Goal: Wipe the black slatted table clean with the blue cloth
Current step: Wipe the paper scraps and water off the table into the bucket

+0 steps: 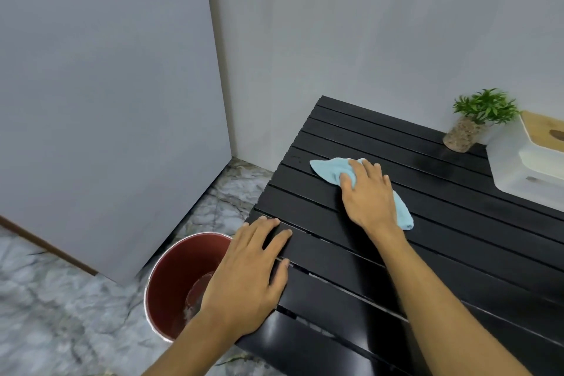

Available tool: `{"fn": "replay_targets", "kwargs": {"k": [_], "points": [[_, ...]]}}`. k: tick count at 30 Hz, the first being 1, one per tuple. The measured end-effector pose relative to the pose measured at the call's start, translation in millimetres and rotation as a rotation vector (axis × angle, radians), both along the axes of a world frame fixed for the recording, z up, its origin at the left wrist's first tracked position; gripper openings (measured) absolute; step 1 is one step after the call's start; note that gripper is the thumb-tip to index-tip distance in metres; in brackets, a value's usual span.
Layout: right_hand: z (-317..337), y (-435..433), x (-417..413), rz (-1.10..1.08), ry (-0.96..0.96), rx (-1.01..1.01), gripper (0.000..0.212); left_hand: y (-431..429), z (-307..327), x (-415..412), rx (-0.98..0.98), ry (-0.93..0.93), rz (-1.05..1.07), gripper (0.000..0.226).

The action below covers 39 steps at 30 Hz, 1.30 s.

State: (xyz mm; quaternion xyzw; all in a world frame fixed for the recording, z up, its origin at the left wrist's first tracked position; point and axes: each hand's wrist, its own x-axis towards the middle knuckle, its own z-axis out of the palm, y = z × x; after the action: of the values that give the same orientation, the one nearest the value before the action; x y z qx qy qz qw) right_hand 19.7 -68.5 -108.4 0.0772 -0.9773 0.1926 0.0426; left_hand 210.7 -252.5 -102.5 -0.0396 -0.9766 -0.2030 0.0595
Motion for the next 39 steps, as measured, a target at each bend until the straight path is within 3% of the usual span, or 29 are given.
{"fn": "replay_targets", "kwargs": {"k": [8, 15, 21, 28, 35, 39], "points": [[5, -65, -39, 0.228, 0.052, 0.039, 0.045, -1, -2, -2, 0.018, 0.001, 0.007, 0.047], [6, -96, -4, 0.433, 0.021, 0.005, 0.047, -1, -3, -1, 0.008, 0.015, 0.008, 0.048], [6, -82, 42, 0.473, 0.008, -0.069, 0.046, -3, -2, -2, 0.038, 0.041, -0.029, 0.045], [7, -16, 85, 0.255, -0.015, -0.049, 0.051, -8, -3, 1, 0.044, 0.010, -0.037, 0.048], [5, 110, 100, -0.154, -0.002, 0.034, 0.067, -11, 3, -14, 0.063, -0.002, -0.060, 0.054], [5, 189, 98, -0.368, 0.023, 0.075, 0.054, -4, 3, -46, 0.055, 0.003, -0.050, 0.057]]}}
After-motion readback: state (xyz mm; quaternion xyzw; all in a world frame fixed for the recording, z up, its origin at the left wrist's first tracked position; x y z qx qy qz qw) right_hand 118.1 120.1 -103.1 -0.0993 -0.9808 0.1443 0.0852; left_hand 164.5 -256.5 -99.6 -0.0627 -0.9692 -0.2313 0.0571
